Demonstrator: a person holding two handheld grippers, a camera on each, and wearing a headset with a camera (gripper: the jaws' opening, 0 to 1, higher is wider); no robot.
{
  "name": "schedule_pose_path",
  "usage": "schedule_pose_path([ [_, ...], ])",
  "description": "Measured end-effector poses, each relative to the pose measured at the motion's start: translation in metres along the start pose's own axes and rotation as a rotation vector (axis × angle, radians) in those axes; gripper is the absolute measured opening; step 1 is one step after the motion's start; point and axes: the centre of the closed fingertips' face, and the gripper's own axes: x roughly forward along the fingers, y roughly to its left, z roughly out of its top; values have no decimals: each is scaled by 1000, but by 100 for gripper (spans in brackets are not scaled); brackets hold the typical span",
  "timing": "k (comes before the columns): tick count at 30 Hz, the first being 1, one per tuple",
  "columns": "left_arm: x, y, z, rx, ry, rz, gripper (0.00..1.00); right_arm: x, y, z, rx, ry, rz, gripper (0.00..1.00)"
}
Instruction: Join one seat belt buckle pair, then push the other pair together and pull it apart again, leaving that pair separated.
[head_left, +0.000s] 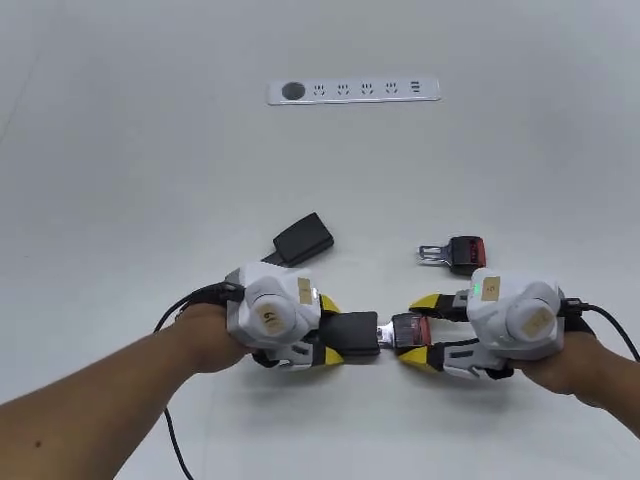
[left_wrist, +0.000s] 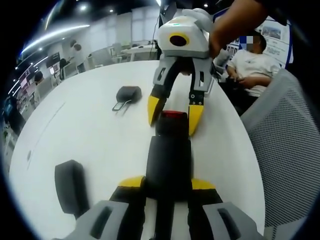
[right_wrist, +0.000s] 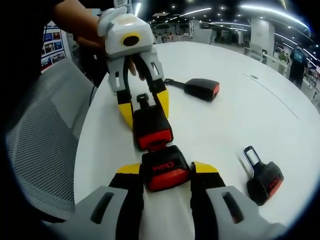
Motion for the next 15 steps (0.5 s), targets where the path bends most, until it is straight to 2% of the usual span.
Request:
schedule_pose_path([
  [6,1,-1,1,-8,-3,5,32,4,0,-1,13,-3,-10,35],
  [7,2,-1,0,-12,-1,2,32,3,-4,1,6,-1,-34,35],
  [10,3,-1,0,-9,-2,3,32,1,2,4,15,-2,-26,35],
  [15,5,-2,-1,-5,0,2,32,0,3,5,9,1,-30,35],
])
